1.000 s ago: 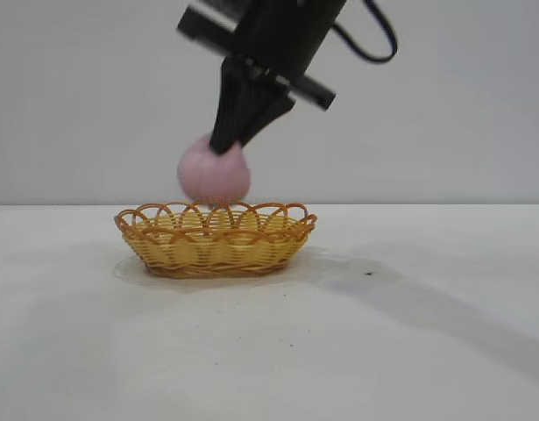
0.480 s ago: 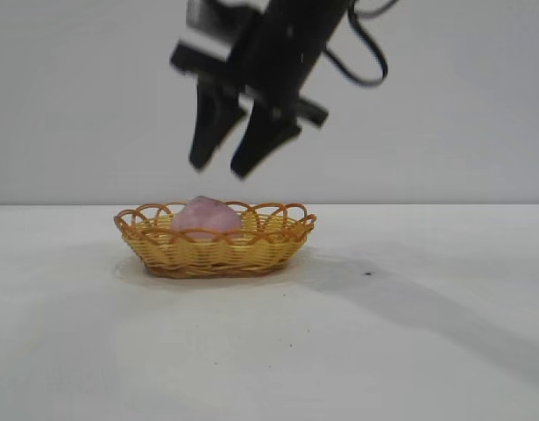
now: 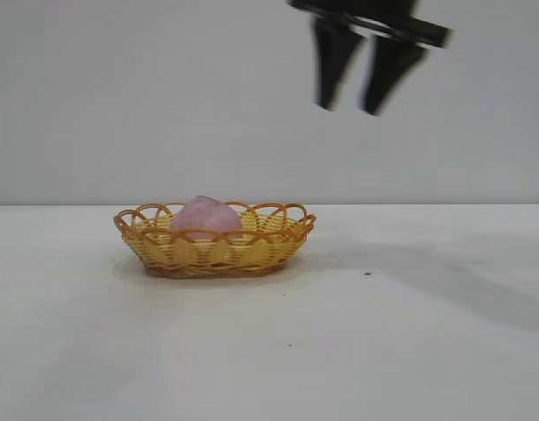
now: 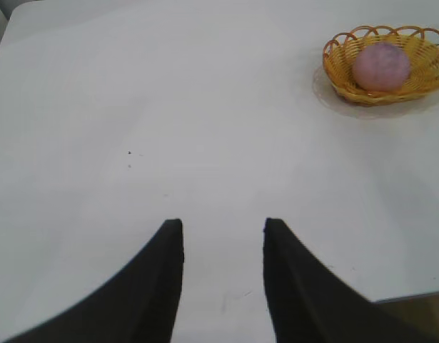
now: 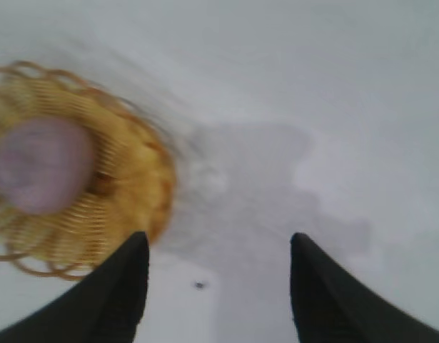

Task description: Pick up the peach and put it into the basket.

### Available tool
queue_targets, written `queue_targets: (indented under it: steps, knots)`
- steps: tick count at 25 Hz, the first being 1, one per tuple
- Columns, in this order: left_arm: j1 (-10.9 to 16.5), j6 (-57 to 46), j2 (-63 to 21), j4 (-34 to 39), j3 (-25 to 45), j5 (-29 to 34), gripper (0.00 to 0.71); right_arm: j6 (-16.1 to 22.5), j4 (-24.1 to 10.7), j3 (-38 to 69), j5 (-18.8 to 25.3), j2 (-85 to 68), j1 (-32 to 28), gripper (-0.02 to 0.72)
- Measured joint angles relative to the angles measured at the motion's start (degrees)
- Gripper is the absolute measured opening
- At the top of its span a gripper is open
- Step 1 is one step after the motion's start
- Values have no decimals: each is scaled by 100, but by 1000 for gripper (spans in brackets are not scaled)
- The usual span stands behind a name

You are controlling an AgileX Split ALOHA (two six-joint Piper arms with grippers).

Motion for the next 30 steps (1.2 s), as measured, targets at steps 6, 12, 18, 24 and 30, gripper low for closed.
queue_targets:
  steps: [6, 12, 18, 24, 30]
  knots:
    - [0, 0, 0, 0, 0, 0, 262, -102, 320, 254, -455, 0, -772, 325]
    - [0, 0, 0, 0, 0, 0, 262, -394, 792, 275, -629, -368, -1161, 325]
    - [0, 0, 0, 0, 0, 0, 262, -524, 869, 608, -631, -1931, -1171, 325]
    - [0, 0, 0, 0, 0, 0, 262, -533, 886, 2896, -985, -4706, -1171, 325]
    - [0, 0, 0, 0, 0, 0, 262, -533, 886, 4934, -425, -7349, -1171, 325]
